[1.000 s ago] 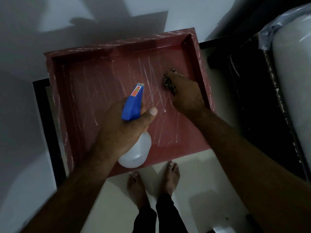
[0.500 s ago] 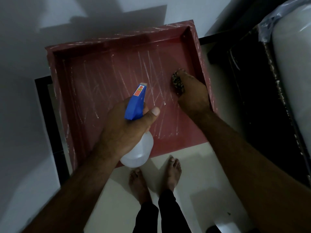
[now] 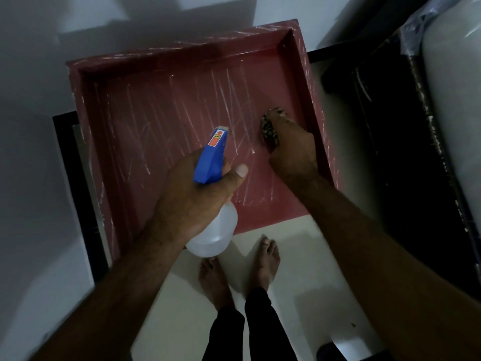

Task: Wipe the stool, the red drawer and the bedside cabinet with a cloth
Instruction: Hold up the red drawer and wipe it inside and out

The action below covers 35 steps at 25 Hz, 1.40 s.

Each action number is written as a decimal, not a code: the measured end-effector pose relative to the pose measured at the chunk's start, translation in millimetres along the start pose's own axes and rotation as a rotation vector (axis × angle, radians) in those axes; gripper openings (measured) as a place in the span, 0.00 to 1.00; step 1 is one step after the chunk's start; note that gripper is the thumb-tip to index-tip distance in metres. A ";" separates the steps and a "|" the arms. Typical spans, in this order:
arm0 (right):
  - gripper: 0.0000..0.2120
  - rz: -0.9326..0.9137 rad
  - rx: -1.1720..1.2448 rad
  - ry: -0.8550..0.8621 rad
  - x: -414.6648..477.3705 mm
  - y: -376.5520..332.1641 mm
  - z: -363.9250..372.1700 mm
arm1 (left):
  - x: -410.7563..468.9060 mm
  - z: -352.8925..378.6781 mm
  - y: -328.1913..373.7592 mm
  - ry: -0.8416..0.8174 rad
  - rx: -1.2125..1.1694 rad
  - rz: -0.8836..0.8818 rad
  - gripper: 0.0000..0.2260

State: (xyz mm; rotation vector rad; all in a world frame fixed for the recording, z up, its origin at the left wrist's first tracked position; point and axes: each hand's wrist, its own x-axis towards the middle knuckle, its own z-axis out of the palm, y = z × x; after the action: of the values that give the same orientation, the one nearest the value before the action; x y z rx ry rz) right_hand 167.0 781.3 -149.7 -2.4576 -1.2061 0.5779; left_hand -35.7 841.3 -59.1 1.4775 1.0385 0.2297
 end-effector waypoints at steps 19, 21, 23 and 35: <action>0.40 -0.049 -0.007 -0.022 -52.2 27.2 2.8 | -8.8 13.6 -0.7 0.004 -0.002 -0.011 0.15; 0.40 0.033 0.010 0.003 -57.3 29.0 3.3 | -11.6 15.4 -2.6 0.007 0.018 -0.027 0.16; 0.39 0.013 -0.023 -0.009 -65.8 26.6 8.0 | -14.2 18.1 -3.8 -0.003 0.025 -0.024 0.19; 0.39 0.029 0.045 -0.007 -104.6 37.9 5.2 | -25.8 17.1 -9.4 -0.032 0.081 -0.053 0.19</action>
State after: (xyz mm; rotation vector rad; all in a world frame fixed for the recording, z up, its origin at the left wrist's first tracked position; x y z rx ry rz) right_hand 131.5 675.8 -150.3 -2.4415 -1.1490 0.6149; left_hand -43.2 809.9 -60.3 1.5192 1.0698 0.1270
